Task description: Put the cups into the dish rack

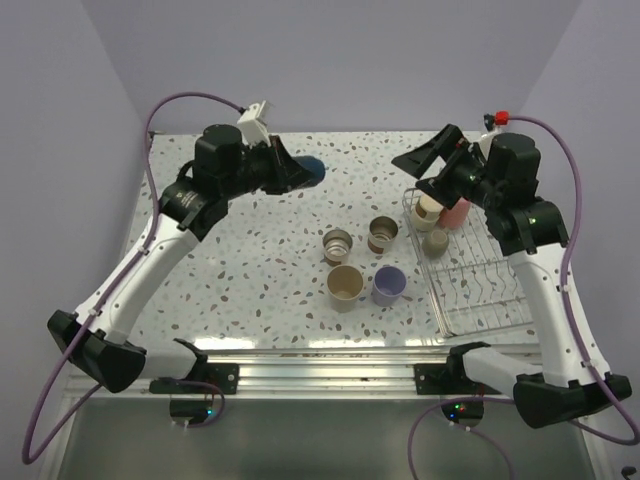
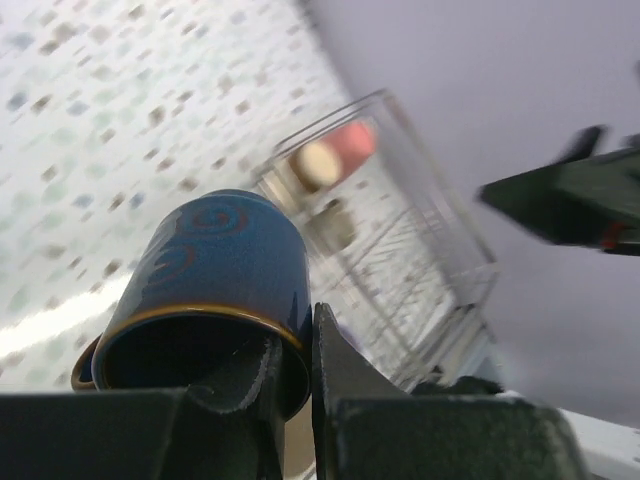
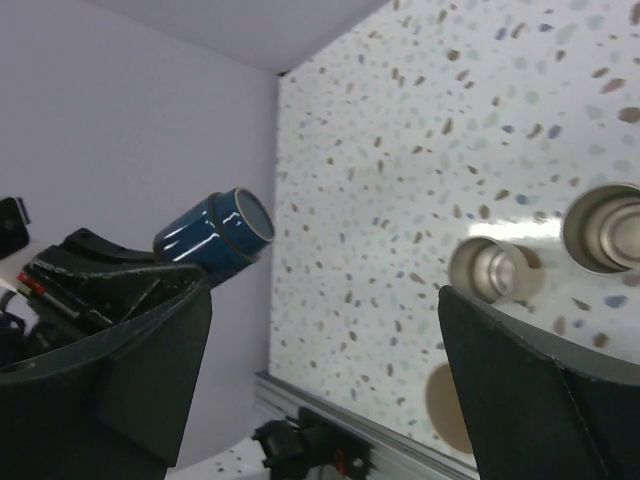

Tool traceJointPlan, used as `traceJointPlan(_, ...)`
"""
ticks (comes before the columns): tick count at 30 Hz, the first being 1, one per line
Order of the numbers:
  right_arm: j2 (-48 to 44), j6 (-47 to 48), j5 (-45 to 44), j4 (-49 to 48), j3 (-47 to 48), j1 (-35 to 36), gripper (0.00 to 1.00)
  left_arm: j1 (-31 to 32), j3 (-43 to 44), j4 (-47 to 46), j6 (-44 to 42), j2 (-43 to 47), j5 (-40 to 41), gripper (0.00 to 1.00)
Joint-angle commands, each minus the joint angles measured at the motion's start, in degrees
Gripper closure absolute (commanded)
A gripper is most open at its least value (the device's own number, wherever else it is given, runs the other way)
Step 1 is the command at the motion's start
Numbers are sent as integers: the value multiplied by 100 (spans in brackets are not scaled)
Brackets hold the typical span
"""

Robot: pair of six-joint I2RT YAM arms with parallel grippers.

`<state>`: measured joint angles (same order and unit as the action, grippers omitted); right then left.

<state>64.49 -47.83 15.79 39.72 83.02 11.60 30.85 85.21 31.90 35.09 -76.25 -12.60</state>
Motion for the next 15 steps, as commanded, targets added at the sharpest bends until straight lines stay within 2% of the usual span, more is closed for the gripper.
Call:
traceJointPlan(1, 29, -1262, 925, -1378, 48, 18, 2, -158, -346, -3693, 637, 119, -2095, 100)
traceJointPlan(3, 20, -1587, 1065, -1660, -75, 18, 2, -325, -610, -4749, 1208, -160, -2543, 100)
traceJointPlan(4, 29, -1963, 1136, -2026, -259, 10, 2, -351, -654, -5703, 1724, -258, -2859, 100)
traceJointPlan(7, -6, -2675, 1260, -2686, -610, 27, 2, -387, -690, -7104, 2517, -662, -3160, 100)
traceJointPlan(9, -50, -2976, 1198, -3047, -743, 71, 2, -387, -620, -7564, 2782, -899, -3248, 100)
traceJointPlan(15, 28, -3372, 1163, -3295, -700, 176, 2, -387, -505, -8059, 2995, -1234, -3450, 100)
